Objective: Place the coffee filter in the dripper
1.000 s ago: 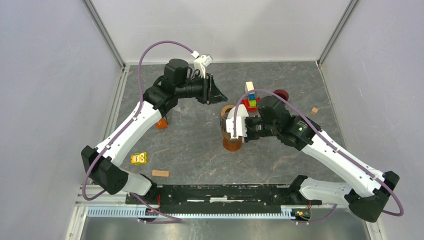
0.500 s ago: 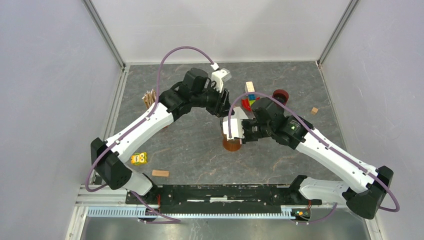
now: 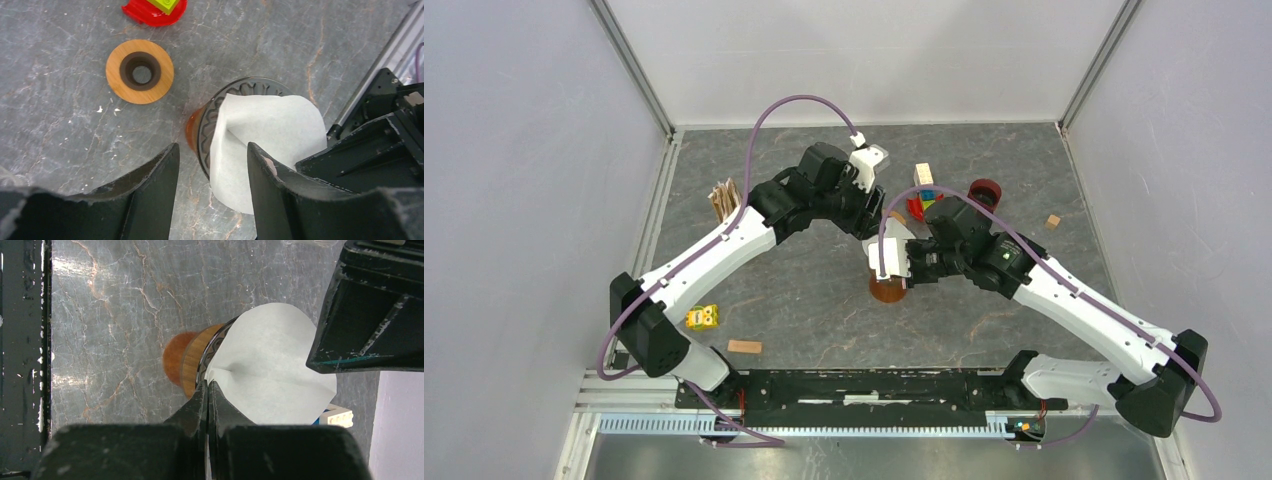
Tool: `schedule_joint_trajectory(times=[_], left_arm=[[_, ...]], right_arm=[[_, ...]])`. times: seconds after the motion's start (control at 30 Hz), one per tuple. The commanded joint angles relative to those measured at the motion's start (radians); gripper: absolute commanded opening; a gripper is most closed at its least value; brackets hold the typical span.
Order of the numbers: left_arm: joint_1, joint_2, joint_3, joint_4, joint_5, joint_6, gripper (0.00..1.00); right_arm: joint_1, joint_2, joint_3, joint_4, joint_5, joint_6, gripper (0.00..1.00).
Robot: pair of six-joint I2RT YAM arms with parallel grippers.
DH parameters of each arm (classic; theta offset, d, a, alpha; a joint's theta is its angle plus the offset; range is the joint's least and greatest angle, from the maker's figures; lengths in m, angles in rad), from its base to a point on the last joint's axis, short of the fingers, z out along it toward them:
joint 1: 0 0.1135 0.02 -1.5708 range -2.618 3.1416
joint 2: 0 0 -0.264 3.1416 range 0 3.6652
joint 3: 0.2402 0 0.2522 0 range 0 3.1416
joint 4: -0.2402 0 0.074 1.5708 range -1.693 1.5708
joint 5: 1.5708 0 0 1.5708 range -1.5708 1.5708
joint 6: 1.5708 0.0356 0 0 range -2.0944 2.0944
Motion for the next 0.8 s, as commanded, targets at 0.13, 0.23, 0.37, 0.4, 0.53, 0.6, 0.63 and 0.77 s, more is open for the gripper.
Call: schedule_joint_trajectory(times=[0.13, 0.23, 0.37, 0.4, 0.53, 0.6, 0.63, 0.77], left_arm=[[-0.001, 0.006, 0.035, -0.015, -0.035, 0.071, 0.61], [-0.002, 0.015, 0.032, -0.016, -0.036, 0.074, 0.61], [-0.002, 0.024, 0.036, -0.019, -0.036, 0.083, 0.61], [-0.002, 0.027, 0.035, -0.018, -0.036, 0.084, 0.61], [-0.002, 0.040, 0.042, -0.026, -0.038, 0.090, 0.61], [-0.002, 0.042, 0.044, -0.026, -0.036, 0.090, 0.61], [-0.002, 0.044, 0.045, -0.026, -0.036, 0.090, 0.61], [-0.002, 0.044, 0.049, -0.025, -0.037, 0.090, 0.61]], right_arm=[[-0.002, -0.016, -0.008, 0.007, -0.004, 0.002, 0.00], [-0.003, -0.017, -0.018, 0.006, -0.004, 0.005, 0.01], [-0.003, -0.013, -0.026, -0.004, -0.006, 0.008, 0.09], [-0.003, -0.011, -0.024, -0.007, -0.006, 0.008, 0.11], [-0.002, -0.008, -0.014, -0.018, -0.002, 0.007, 0.25], [-0.002, -0.006, -0.004, -0.024, 0.000, 0.007, 0.32], [-0.002, -0.004, 0.002, -0.026, 0.002, 0.007, 0.34], [-0.002, -0.001, 0.026, -0.028, 0.010, 0.011, 0.43]])
